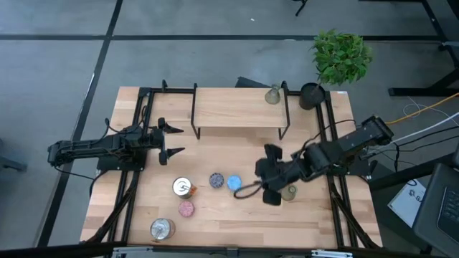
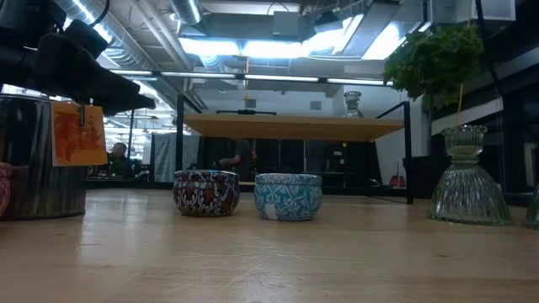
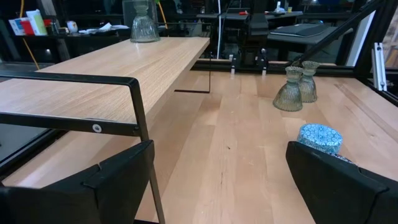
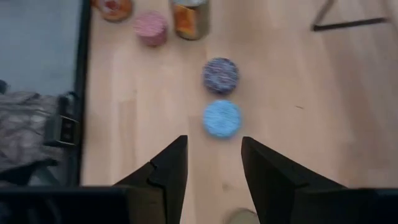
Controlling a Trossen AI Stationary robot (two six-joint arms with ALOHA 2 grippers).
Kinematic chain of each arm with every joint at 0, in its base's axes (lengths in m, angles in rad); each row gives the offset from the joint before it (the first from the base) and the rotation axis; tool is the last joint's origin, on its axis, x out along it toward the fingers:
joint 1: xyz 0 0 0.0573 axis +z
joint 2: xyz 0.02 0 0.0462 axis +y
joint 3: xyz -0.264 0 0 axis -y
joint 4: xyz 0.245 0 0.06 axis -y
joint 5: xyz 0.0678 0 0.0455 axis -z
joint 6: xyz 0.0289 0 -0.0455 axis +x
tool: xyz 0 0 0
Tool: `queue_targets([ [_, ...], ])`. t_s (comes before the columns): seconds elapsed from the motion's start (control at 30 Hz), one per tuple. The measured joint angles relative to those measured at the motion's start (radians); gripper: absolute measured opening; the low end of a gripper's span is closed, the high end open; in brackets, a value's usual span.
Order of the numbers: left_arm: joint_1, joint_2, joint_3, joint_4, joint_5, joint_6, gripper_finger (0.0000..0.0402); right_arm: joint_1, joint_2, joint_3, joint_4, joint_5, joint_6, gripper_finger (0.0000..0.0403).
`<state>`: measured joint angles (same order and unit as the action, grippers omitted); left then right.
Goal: Pick & Place candle stick holders
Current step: Put the top transparent glass candle holder on the shelf aligned with the other transparent glass candle holder
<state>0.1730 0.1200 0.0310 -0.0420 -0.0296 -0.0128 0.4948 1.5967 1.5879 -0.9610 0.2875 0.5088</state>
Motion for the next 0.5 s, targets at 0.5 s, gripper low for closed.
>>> queue_targets([
  [0.5, 0.0, 0.0, 0.0, 0.0, 0.0, 0.0, 0.0363, 0.165, 0.0, -0.128, -0.028, -0.044, 0.279, 0.0154],
])
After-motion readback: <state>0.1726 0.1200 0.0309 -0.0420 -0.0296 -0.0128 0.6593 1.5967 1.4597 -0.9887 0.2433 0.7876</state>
